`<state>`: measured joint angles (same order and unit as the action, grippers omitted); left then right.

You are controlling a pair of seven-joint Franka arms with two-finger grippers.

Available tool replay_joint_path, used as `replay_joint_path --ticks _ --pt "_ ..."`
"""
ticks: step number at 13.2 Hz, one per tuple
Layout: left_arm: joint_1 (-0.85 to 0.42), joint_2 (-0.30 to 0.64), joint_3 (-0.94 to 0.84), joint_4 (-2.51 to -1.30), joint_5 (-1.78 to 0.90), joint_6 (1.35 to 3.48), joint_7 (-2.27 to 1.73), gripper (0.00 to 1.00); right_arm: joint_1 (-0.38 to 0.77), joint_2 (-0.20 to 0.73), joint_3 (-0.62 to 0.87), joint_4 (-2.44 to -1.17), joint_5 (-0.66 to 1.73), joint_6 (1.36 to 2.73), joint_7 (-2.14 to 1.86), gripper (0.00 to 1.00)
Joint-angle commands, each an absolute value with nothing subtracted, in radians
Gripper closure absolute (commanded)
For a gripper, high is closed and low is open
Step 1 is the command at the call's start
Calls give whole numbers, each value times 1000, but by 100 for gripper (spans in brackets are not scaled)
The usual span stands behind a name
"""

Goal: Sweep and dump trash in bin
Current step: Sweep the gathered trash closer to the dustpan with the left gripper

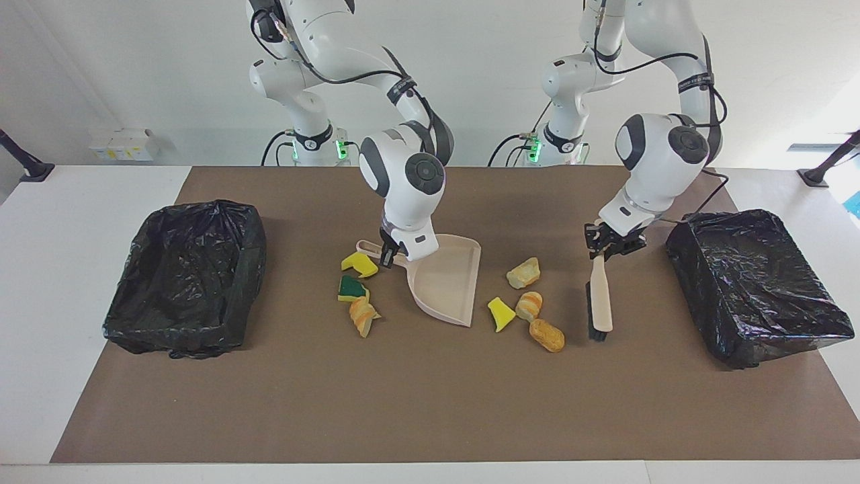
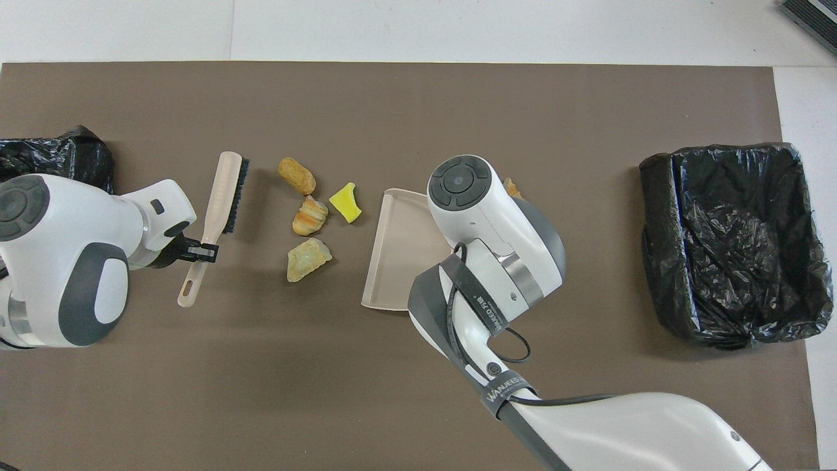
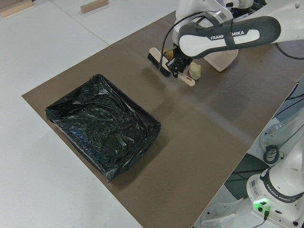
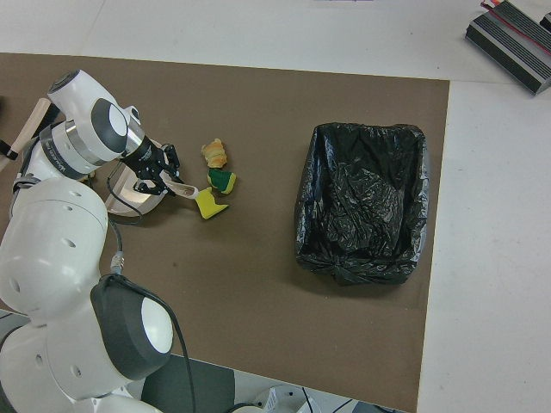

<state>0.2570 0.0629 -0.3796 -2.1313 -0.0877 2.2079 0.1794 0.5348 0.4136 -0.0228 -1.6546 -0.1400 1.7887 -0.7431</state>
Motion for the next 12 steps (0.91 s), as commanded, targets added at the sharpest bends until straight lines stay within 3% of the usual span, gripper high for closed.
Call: replay_joint_path --ticks 1,3,5,12 --pt "220 182 -391 -2036 -67 2261 178 100 532 385 -20 -1690 -144 1798 -709 100" --pt "151 204 -391 -2046 -67 2283 172 100 532 385 -18 -1692 -143 1799 -681 100" --pt "106 180 -391 -2112 -67 2272 150 100 534 385 -18 -1694 -143 1801 -681 100" --pt "-179 115 -397 -2146 -75 2183 -159 100 538 383 -17 -1694 -143 1802 -681 100"
